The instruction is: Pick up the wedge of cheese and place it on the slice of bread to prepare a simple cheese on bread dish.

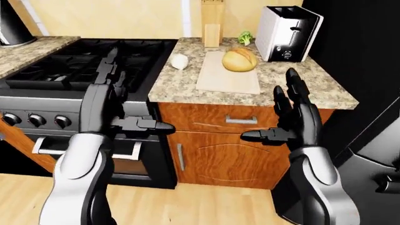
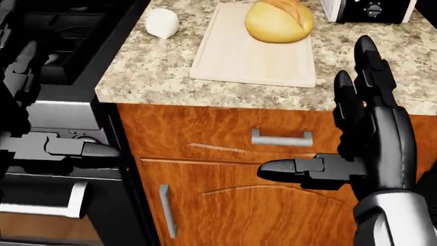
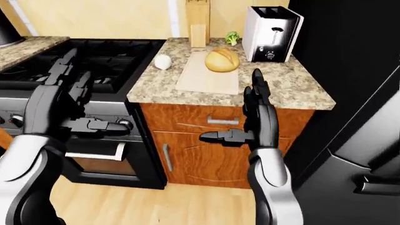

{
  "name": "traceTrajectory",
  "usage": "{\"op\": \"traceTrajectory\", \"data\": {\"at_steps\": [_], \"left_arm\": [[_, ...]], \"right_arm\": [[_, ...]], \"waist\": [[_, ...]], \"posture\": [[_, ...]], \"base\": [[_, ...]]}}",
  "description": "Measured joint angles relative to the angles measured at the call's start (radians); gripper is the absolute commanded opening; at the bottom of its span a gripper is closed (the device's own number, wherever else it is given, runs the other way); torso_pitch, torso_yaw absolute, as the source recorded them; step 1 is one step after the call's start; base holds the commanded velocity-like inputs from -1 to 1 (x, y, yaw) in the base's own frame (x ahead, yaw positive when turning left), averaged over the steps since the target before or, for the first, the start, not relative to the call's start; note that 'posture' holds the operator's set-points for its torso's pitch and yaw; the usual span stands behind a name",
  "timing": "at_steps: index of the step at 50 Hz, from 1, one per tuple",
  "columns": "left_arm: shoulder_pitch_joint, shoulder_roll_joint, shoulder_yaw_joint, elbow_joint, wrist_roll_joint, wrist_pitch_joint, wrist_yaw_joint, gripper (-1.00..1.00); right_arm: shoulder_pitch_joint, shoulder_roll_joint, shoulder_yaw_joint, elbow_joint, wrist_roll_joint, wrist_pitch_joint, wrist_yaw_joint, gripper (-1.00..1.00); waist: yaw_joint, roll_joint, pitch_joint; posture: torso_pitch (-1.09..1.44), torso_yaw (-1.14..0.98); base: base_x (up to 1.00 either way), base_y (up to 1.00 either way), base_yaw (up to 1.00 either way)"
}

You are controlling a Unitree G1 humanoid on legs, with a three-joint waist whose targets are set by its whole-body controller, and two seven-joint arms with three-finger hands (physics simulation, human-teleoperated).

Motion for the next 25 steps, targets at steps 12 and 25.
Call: {"op": "traceTrajectory", "data": {"at_steps": [12, 25], "left_arm": [[-0.007, -0.006, -0.036, -0.002, -0.025, 0.039, -0.008, 1.0], [-0.017, 0.012, 0.005, -0.036, -0.015, 0.034, 0.002, 1.0]], "right_arm": [[0.006, -0.022, -0.057, 0.003, 0.012, 0.02, -0.039, 1.0], [-0.016, -0.022, -0.03, -0.041, 0.021, 0.039, -0.038, 1.0]], "waist": [[-0.027, -0.094, 0.007], [0.014, 0.007, -0.028]], "posture": [[0.0, 0.0], [0.0, 0.0]], "base": [[0.04, -0.04, 0.0], [0.0, -0.32, 0.0]]}}
